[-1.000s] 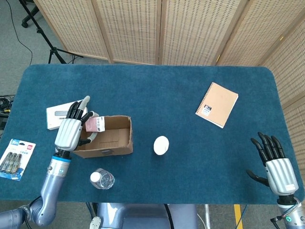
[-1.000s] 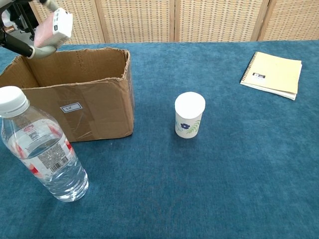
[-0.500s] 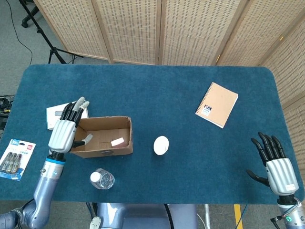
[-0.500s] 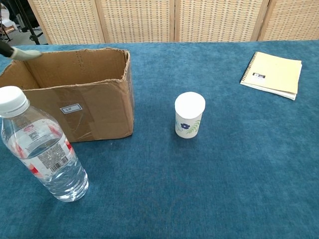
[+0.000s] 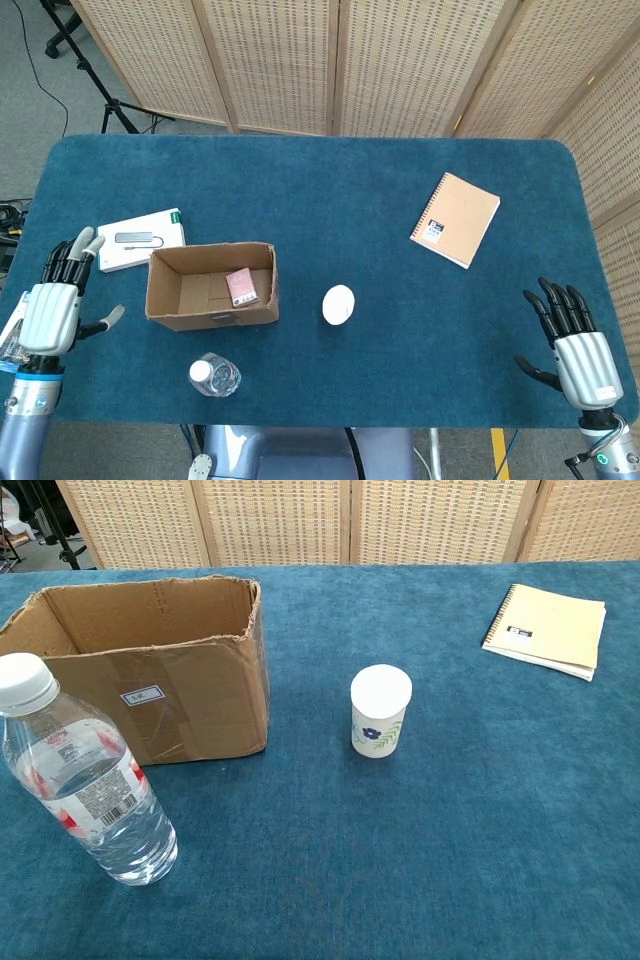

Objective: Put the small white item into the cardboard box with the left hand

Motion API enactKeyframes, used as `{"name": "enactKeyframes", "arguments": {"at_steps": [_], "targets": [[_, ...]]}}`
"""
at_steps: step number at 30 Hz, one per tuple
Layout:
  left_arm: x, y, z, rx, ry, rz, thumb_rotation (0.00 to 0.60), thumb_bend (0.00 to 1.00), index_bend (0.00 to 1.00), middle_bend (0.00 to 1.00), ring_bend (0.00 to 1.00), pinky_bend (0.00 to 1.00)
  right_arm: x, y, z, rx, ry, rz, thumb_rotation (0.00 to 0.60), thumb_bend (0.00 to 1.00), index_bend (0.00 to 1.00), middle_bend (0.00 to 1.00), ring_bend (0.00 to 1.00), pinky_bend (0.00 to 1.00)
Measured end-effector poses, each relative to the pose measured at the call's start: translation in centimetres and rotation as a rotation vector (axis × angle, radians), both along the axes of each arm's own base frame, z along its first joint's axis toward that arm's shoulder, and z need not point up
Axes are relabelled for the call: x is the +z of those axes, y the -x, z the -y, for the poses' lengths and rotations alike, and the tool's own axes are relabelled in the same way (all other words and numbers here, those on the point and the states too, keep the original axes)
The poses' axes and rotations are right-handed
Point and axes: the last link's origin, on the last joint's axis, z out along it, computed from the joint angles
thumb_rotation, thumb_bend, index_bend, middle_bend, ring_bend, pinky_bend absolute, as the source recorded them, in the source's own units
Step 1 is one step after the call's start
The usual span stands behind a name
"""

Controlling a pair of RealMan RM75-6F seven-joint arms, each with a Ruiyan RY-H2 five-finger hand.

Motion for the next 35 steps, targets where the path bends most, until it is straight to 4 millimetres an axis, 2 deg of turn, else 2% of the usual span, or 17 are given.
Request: {"name": "enactKeyframes", "arguments": {"at_steps": [5, 13, 18, 28, 35], "targets": [[0.4, 2.5, 2.5, 0.061, 0.043, 0.005, 0.6, 0.19, 0.08, 0.0, 0.0, 0.0, -0.1, -0.1, 0.0, -0.001, 0.0, -0.004, 0.6, 0.13, 0.08, 0.0, 0.0, 0.0], [-0.4, 3.5, 3.6, 0.118, 0.15, -0.064, 0.6, 0.16, 0.0, 0.0, 0.0, 0.0, -0.1, 0.0, 0.2, -0.004, -0.001, -0.003, 0.6, 0.13, 0.08, 0.0, 0.0, 0.0], [-0.6, 3.7, 3.5, 0.142, 0.16, -0.118, 0.6, 0.16, 0.0, 0.0, 0.0, 0.0, -0.1, 0.0, 0.2, -0.005, 0.002, -0.001, 0.6, 0.13, 0.08, 0.0, 0.0, 0.0], [-0.9, 3.1, 3.6, 0.076, 0.051, -0.124, 0.6, 0.16, 0.0, 0.0, 0.0, 0.0, -0.2, 0.0, 0.3, -0.002, -0.008, 0.0, 0.6, 0.13, 0.08, 0.0, 0.0, 0.0], [-1.3, 2.9, 3.8, 0.051, 0.042, -0.125, 0.6, 0.16, 0.0, 0.0, 0.0, 0.0, -0.3, 0.1, 0.4, -0.007, -0.013, -0.003, 0.6, 0.13, 0.08, 0.0, 0.0, 0.0]]}}
